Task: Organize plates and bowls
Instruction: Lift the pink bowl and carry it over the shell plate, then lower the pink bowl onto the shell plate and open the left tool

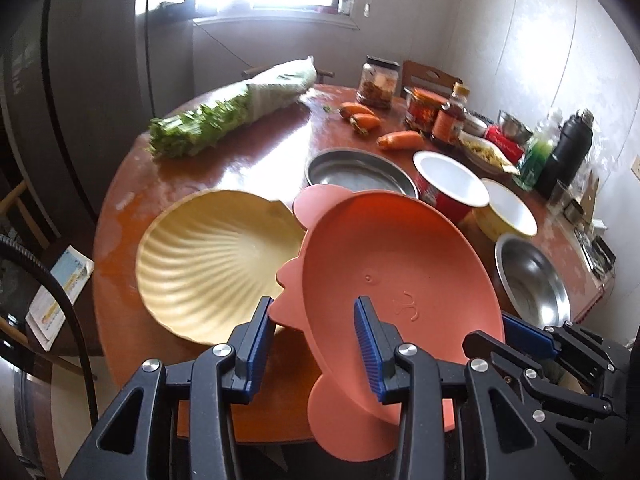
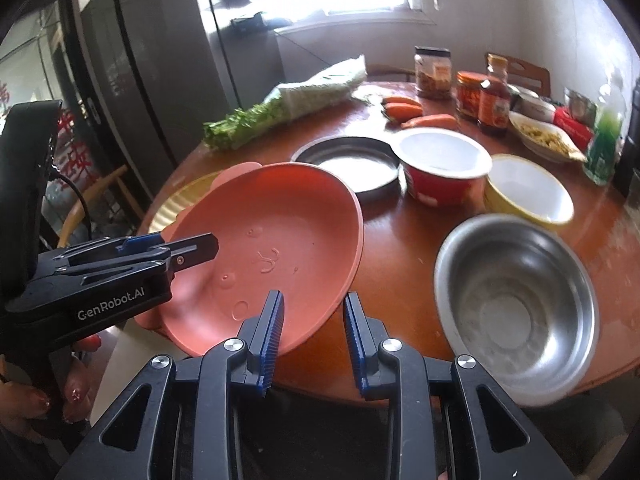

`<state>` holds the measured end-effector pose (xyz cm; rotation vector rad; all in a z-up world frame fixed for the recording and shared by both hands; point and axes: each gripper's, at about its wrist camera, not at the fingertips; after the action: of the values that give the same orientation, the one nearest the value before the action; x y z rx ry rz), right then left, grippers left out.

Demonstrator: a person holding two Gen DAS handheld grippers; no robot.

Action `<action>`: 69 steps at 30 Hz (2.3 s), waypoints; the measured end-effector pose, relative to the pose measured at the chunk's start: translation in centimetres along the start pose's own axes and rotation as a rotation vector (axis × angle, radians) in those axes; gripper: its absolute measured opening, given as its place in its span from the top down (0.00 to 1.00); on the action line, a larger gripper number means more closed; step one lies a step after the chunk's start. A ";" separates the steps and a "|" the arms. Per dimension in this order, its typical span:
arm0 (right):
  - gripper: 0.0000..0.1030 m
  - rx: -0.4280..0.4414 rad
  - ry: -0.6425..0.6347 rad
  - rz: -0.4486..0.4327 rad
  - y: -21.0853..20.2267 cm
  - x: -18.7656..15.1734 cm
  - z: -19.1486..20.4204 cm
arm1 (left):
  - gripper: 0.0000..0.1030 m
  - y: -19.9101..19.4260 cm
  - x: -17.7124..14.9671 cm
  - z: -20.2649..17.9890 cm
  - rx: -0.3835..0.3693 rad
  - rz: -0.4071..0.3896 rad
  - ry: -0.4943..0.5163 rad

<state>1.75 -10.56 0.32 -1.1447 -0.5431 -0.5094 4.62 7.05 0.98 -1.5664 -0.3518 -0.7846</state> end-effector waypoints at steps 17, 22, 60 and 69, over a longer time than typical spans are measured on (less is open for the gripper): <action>0.70 0.094 -0.135 -0.054 2.4 5.2 6.2 | 0.61 -2.0 1.9 6.6 0.112 -0.062 -0.096; 0.70 0.111 -0.164 -0.031 4.2 5.9 7.3 | 0.61 -1.4 1.6 8.1 0.141 -0.049 -0.121; 0.69 0.059 -0.219 0.116 11.7 4.7 9.0 | 0.61 4.1 -0.9 10.7 0.179 0.078 -0.147; 0.67 0.067 -0.206 0.120 11.6 4.9 8.7 | 0.60 4.1 -1.0 10.7 0.181 0.085 -0.147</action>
<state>11.59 0.94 -2.02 -1.1649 -0.6593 -0.2692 9.50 16.86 -2.54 -1.4614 -0.4483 -0.5570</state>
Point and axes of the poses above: each gripper's, at about its wrist camera, not at the fingertips, and y roughly the way its jaws point, z to its left, x to its top, and after that the axes turned 13 degrees about y, right-handed
